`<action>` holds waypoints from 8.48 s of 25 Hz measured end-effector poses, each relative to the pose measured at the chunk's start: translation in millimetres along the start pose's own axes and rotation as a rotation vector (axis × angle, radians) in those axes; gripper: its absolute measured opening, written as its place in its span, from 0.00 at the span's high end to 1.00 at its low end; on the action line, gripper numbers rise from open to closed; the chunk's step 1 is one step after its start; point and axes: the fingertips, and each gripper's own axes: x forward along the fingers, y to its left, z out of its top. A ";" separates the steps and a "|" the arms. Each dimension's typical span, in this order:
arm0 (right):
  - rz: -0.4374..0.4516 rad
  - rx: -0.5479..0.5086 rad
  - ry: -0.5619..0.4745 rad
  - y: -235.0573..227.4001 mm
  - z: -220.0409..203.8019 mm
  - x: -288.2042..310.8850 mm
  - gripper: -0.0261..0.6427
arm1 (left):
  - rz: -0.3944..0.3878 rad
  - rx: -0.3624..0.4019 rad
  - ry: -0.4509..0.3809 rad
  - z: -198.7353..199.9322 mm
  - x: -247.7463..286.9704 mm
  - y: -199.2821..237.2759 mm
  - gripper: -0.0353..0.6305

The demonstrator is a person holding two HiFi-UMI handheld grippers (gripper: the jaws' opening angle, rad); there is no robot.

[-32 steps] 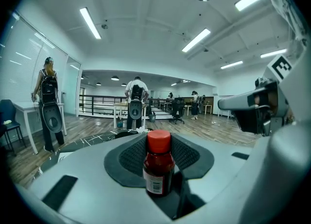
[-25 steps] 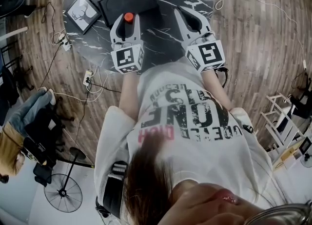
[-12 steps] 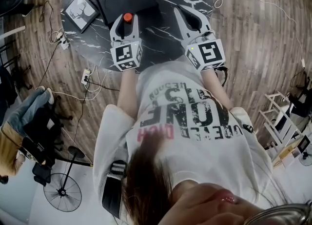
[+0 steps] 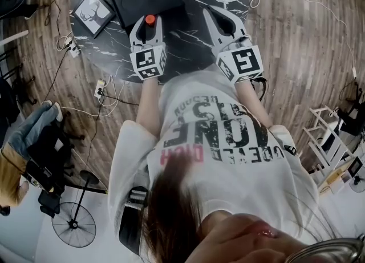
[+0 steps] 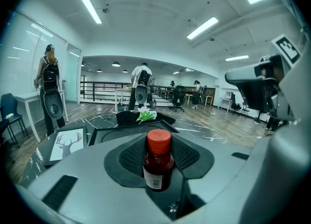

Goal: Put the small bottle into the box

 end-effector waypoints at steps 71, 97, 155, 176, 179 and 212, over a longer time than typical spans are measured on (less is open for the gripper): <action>0.013 0.017 0.006 13.3 -6.3 -1.6 0.96 | -0.043 0.144 0.229 -47.4 12.1 -3.0 0.73; 0.013 0.012 0.002 15.9 -3.4 -3.0 0.96 | -0.041 0.123 0.230 -46.2 13.7 -1.1 0.73; 0.009 0.018 -0.024 16.4 1.2 -17.1 0.96 | -0.050 0.064 0.196 -30.4 2.2 -5.8 0.64; 0.027 0.005 -0.050 30.1 9.3 -20.8 0.96 | 0.000 0.056 0.112 -7.9 -18.4 3.2 0.80; 0.028 0.003 -0.051 31.6 10.6 -21.6 0.96 | 0.005 0.059 0.104 -4.8 -20.2 3.6 0.84; 0.026 -0.012 -0.068 37.4 18.2 -22.8 0.96 | 0.010 0.067 -0.074 76.9 -39.6 7.6 0.94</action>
